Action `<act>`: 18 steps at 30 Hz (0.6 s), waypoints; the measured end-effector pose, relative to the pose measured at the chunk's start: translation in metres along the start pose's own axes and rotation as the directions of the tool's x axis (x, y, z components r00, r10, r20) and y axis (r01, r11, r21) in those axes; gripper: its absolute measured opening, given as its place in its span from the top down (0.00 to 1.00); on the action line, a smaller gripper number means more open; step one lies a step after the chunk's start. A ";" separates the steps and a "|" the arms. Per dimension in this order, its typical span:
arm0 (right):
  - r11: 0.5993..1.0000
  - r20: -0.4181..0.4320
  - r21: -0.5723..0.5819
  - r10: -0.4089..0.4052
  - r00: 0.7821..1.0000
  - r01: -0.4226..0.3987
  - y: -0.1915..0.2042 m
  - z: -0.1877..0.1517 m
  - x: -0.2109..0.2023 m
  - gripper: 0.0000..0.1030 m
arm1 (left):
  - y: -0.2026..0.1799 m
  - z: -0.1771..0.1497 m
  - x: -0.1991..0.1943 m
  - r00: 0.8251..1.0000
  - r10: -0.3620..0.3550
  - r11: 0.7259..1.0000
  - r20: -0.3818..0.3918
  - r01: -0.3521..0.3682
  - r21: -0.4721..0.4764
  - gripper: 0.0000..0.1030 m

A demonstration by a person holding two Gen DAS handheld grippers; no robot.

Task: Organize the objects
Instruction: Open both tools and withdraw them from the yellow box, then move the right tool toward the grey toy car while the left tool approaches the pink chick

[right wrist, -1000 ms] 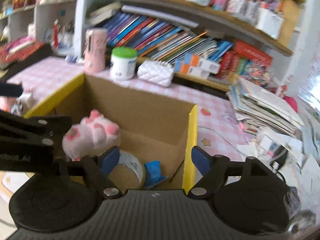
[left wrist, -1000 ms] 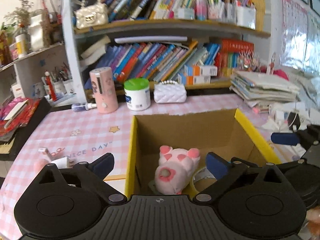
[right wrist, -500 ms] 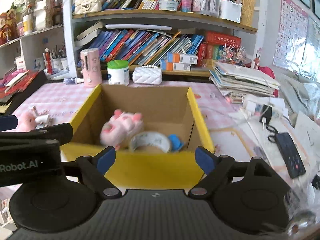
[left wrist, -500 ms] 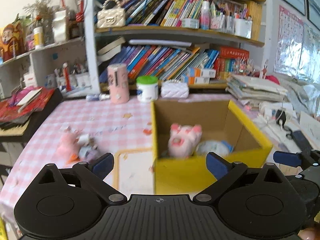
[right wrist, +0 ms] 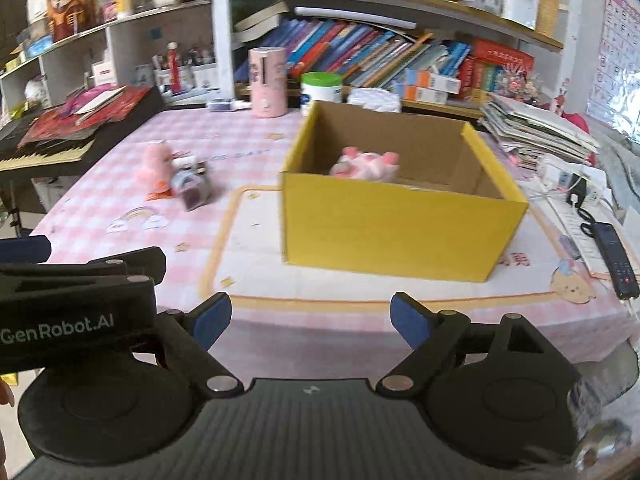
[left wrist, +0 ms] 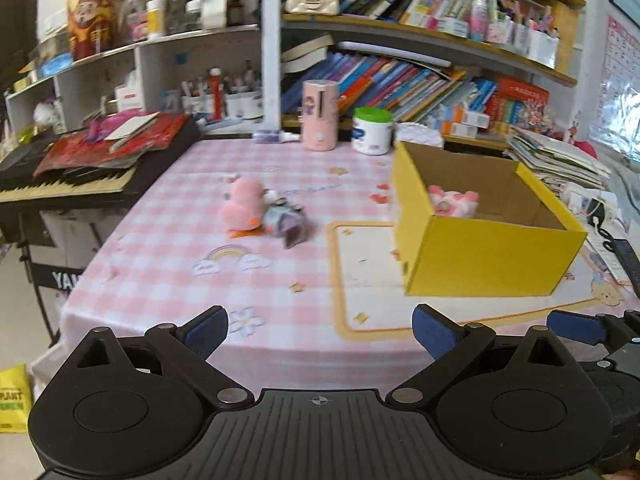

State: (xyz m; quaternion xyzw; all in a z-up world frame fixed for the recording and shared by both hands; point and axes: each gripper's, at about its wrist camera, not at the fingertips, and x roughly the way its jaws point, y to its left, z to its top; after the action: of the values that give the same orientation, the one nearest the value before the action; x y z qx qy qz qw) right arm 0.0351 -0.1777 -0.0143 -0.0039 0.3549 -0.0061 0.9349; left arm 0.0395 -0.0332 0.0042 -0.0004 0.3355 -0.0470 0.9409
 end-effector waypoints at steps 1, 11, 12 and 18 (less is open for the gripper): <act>1.000 -0.001 -0.003 0.005 1.000 -0.005 0.007 -0.002 -0.002 0.16 | 0.005 -0.002 -0.002 1.000 0.004 1.000 -0.001 -0.004 -0.003 0.03; 0.999 0.001 -0.015 0.029 1.000 -0.029 0.055 -0.010 -0.017 0.16 | 0.045 -0.013 -0.020 1.000 0.023 1.000 0.004 -0.023 -0.022 0.03; 0.999 0.001 -0.015 0.030 1.000 -0.030 0.059 -0.011 -0.019 0.16 | 0.048 -0.014 -0.022 1.000 0.023 0.999 0.005 -0.023 -0.022 0.03; 0.999 0.004 -0.018 0.038 0.999 -0.038 0.078 -0.015 -0.023 0.16 | 0.066 -0.016 -0.026 0.999 0.032 0.999 0.012 -0.031 -0.025 0.03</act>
State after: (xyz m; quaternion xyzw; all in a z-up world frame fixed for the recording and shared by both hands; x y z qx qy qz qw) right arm 0.0087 -0.0993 -0.0105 -0.0056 0.3528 0.0151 0.9356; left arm 0.0149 0.0350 0.0057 -0.0069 0.3303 -0.0280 0.9435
